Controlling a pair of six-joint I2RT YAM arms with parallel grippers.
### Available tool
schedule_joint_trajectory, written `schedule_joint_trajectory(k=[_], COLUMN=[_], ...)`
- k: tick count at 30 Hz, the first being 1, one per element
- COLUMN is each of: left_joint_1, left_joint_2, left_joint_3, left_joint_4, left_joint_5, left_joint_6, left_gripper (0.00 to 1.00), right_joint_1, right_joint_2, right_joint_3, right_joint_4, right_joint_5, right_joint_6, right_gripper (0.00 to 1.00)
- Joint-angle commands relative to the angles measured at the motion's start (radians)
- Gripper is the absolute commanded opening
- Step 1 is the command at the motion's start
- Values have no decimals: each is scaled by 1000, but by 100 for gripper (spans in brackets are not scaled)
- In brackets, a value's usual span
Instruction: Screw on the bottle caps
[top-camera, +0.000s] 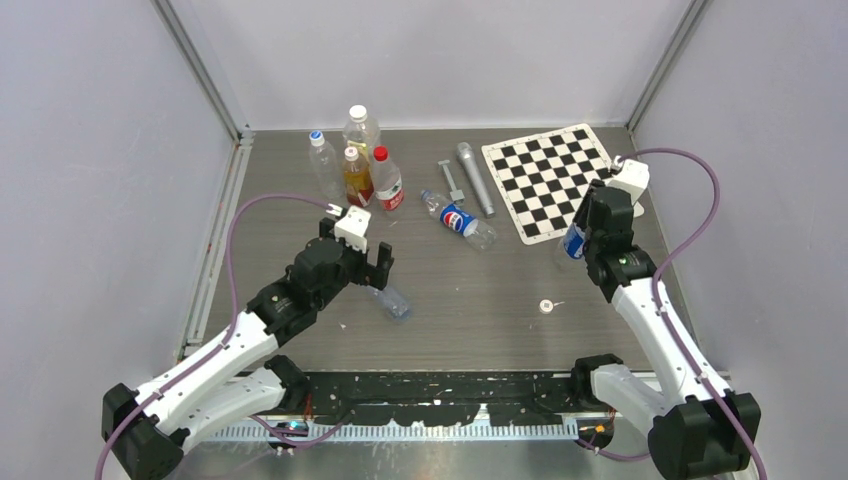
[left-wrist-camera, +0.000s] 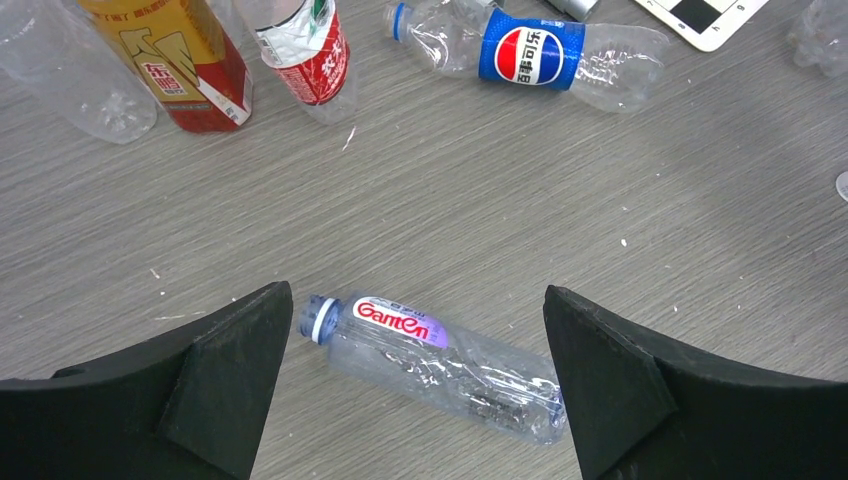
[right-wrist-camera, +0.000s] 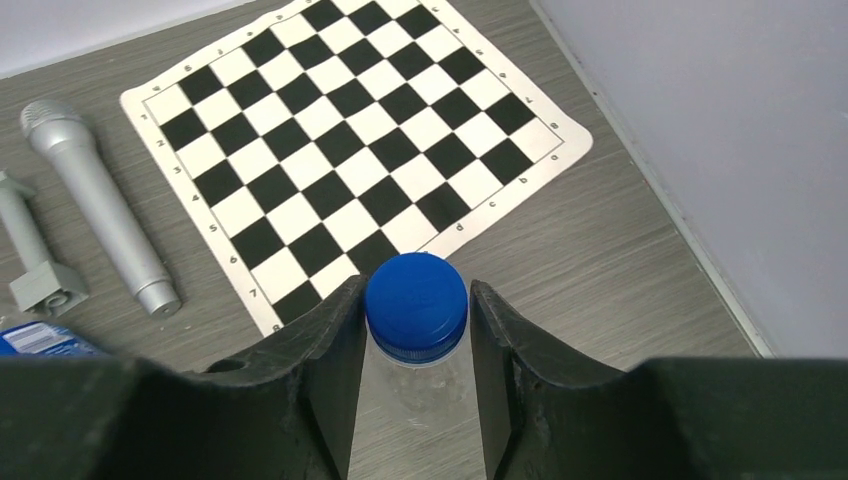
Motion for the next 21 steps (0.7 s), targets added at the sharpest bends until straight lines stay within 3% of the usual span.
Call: schedule_joint_trajectory(k=[1,21], left_joint_1=[4,3], left_joint_2=[-4,10], left_joint_3=[-12,-18], left_joint_4=[74,96], left_joint_5=[-5,4], left_joint_6=[-11,4], left_gripper=[100,100], right_joint_1=[-1,0], right_joint_2=[-20,-83], right_joint_3=[-23,-70], right_joint_4=[18,12], right_joint_5=[-104,-95], right_joint_6=[-38,-38], right_gripper=[49,78])
